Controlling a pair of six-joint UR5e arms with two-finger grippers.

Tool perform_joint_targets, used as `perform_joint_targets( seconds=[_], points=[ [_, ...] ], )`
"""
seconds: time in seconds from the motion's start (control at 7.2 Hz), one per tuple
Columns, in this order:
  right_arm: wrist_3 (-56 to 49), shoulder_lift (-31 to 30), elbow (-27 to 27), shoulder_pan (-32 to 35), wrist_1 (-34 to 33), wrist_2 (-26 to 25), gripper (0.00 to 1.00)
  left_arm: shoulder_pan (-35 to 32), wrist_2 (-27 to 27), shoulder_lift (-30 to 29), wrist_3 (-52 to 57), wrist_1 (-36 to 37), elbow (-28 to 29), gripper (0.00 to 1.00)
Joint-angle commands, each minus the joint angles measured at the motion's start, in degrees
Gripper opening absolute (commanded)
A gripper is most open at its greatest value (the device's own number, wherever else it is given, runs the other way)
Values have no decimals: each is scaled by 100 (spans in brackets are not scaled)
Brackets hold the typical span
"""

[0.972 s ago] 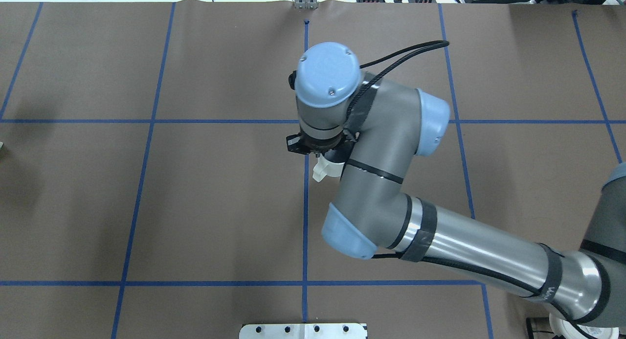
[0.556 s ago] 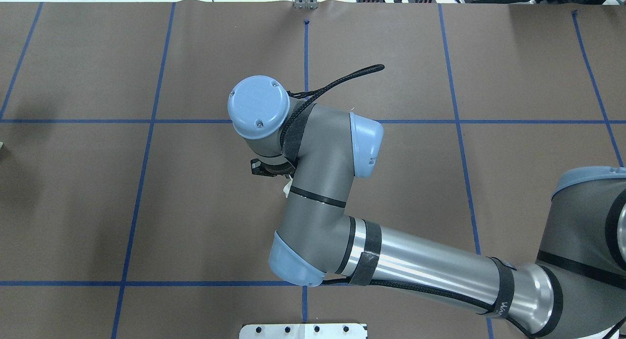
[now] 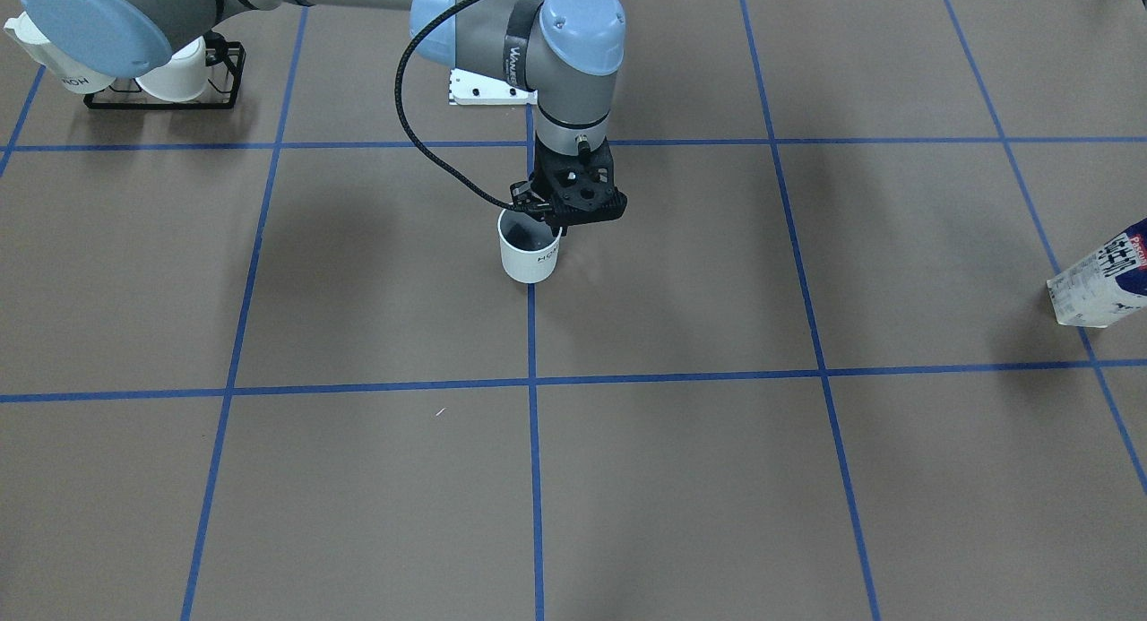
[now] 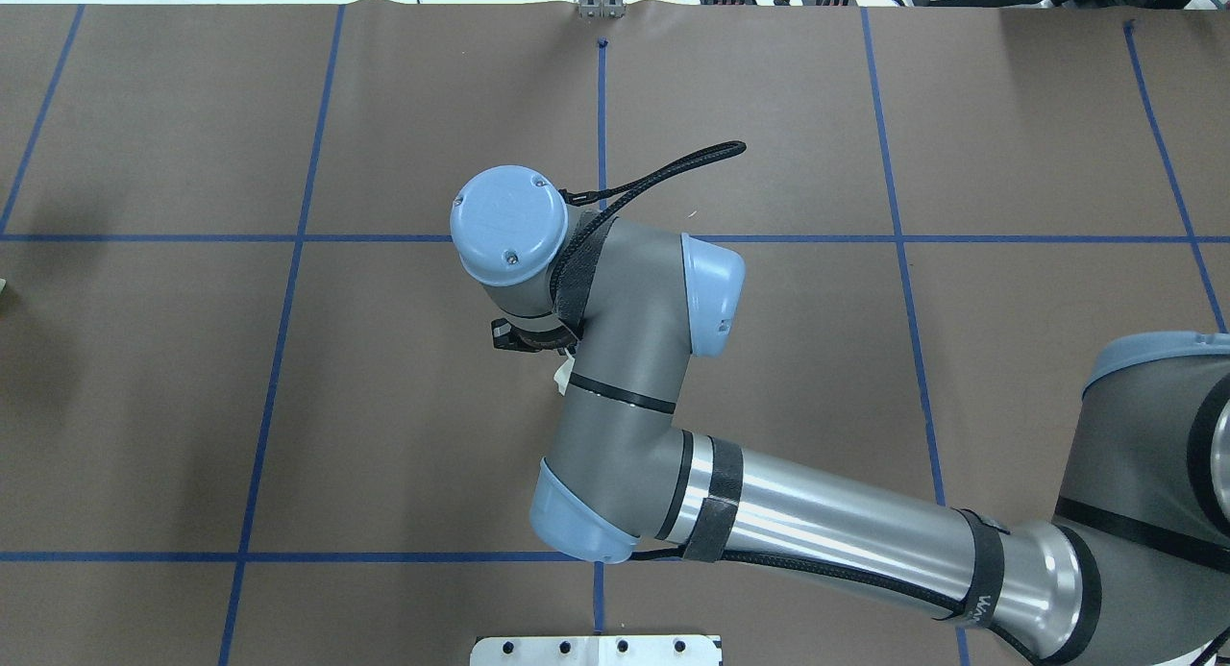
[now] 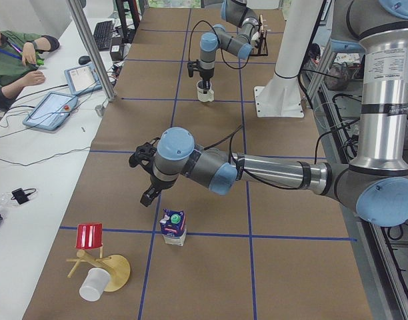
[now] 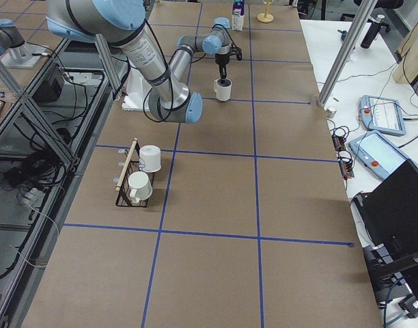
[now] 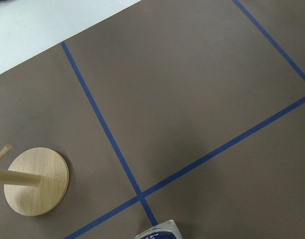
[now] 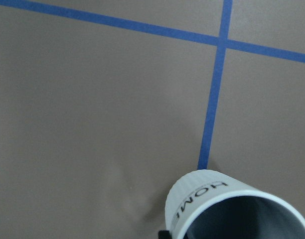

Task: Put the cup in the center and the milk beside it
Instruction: 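Lower the mug onto the center grid crossing and open the right gripper, then lift the right gripper away from the mug and withdraw it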

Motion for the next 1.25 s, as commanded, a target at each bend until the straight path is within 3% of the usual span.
perform_joint_targets(
  seconds=[0.0, 0.14, 0.28, 0.56, 0.83, 0.97, 1.11],
  points=[
    [0, -21, -8, -50, 10, -206, 57, 7, 0, -1, 0, 0, 2, 99],
    [0, -12, 1, -50, 10, -295, 88, 7, 0, -9, 0, 0, 2, 99],
    [-18, 23, 123, 11, 10, -304, 99, 7, 0, -18, -9, 0, 2, 99],
    [-193, 41, 597, 606, 1, -34, 99, -2, -9, -18, 9, 0, 37, 99],
    [-1294, -160, 669, 1816, -17, 861, 99, 7, 9, -36, 9, -122, 37, 99],
    [-2232, -579, 738, 2466, 1, 1204, 99, 7, 9, -62, -9, -123, 29, 99],
    [-3294, -1340, 1192, 3003, 10, 1172, 99, 7, 9, -71, -18, -97, -24, 99]
  ],
)
